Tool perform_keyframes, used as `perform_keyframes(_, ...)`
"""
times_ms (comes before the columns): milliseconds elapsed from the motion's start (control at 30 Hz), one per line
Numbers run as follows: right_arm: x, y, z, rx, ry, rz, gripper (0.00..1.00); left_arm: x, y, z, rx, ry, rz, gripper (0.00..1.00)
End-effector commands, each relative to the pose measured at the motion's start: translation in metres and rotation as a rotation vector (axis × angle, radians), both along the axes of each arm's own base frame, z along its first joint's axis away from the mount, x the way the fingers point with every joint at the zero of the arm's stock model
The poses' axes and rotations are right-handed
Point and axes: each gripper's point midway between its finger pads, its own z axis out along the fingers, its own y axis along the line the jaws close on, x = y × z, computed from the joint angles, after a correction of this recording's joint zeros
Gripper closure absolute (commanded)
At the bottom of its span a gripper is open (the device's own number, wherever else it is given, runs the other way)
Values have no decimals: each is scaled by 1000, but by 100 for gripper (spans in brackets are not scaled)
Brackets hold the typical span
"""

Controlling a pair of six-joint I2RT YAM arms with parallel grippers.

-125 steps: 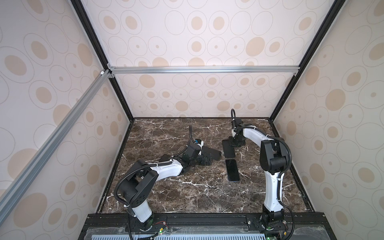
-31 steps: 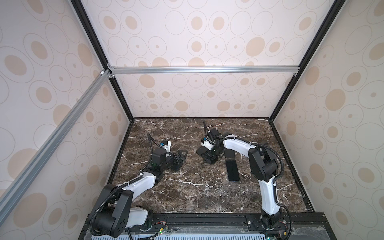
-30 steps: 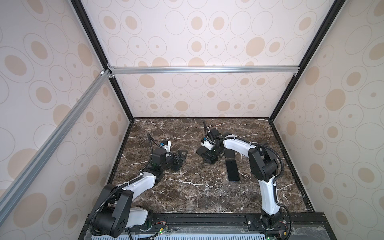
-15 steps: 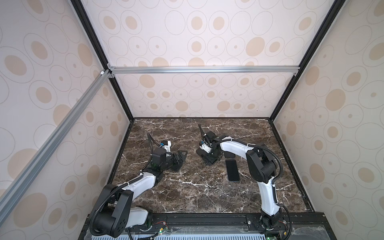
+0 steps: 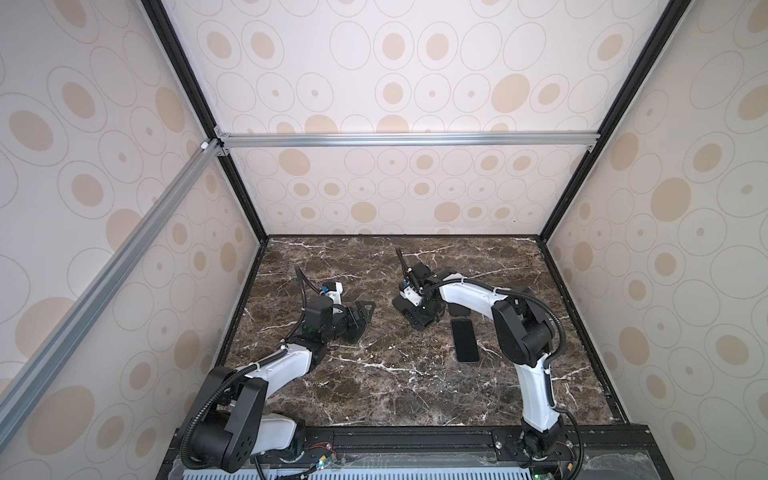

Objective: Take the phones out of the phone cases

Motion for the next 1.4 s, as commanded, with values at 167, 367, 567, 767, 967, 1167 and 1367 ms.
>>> perform_keyframes(167,-20,-3,16,90,47,-162,24,3,-22,8,-21,-3,12,1)
perform_keyframes(367,-36,18,32,327,106,-268,24,-1,-49,-10,-84,85,-16,1)
perform_keyframes(567,-50,25,34,459,115,-294,24,-6,-76,-20,-157,134,-47,14)
perform_keyframes(767,-58,26,39,522,76,-270,25,-5,-101,-29,-215,167,-86,22)
perform_keyframes(967,-65,31,44,556,63,-232,25,-4,-122,-34,-251,187,-125,29)
perform_keyframes(1167,-65,36,52,586,31,-221,25,-5,-129,-37,-261,197,-137,47)
perform_keyframes(1367,-65,42,61,610,9,-201,25,-7,-132,-38,-272,202,-148,66)
